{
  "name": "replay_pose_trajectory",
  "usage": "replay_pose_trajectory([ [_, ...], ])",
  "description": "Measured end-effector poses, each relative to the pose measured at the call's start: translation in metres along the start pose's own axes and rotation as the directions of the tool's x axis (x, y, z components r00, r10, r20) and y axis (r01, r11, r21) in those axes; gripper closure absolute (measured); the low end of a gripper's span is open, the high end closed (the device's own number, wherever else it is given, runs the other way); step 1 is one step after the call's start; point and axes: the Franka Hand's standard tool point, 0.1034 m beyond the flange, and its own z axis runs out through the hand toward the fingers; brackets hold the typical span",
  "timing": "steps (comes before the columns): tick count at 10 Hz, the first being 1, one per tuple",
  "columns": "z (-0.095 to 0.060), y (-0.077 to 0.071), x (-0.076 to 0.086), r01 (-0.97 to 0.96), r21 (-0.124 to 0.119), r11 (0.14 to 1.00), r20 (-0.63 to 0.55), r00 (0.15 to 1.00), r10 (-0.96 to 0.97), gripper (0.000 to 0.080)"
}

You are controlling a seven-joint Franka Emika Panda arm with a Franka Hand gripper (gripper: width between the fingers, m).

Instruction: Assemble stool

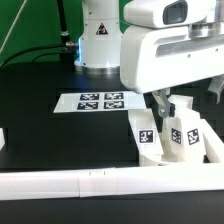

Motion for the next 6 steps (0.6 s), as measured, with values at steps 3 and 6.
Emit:
replay_pose_trajectory([
  [3,0.020,0.000,-0.002,-0.028,-0.012,1.000,0.008,1.000,0.028,0.0151],
  [6,0.020,0.001,-0.002,-0.062,-0.013,0.998,0.008,0.998,0.062,0.0412],
])
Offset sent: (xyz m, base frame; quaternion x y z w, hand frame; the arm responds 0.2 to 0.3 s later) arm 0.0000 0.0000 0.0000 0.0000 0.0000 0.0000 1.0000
